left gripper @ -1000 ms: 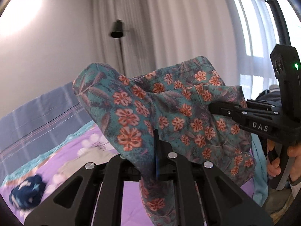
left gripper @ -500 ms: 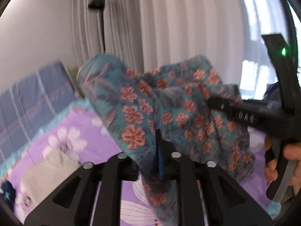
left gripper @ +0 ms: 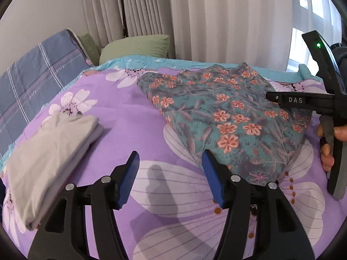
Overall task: Fold small clothes
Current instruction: 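Lay the folded teal shirt on the bed and open both tools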
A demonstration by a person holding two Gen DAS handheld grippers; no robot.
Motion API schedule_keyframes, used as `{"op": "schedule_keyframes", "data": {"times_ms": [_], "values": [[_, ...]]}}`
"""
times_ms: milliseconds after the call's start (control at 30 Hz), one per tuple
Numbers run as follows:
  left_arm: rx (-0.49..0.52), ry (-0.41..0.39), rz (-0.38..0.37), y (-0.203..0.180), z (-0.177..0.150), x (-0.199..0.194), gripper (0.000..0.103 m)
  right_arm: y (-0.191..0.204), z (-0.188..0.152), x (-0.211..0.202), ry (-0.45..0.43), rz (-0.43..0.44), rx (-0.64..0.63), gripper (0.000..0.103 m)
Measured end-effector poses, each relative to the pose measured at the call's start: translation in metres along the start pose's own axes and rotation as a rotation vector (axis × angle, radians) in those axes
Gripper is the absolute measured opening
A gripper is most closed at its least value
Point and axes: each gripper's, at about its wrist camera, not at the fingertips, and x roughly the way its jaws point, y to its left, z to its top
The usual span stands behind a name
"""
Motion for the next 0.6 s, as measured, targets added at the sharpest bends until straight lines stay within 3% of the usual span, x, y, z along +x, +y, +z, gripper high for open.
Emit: {"op": "schedule_keyframes", "data": {"times_ms": [200,400,500,600], "values": [[-0.015,0.020,0.024,0.000,0.000,-0.002,0.060,-0.008,-0.017,-0.032,0.004,0.008,0.027,0.071],[-0.059,0.006,0.034,-0.006,-0.006,-0.023,0.061,-0.011,-0.051,-0.097,-0.073,0.055,-0.005,0.071],[-0.103,-0.028,-0.012,-0.010,-0.011,-0.048,0.073,-0.008,-0.083,-0.135,-0.151,0.045,-0.041,0.073],[-0.109,-0.072,-0.035,-0.018,-0.015,-0.077,0.085,-0.005,-0.106,-0.159,-0.166,0.036,-0.070,0.078]]}}
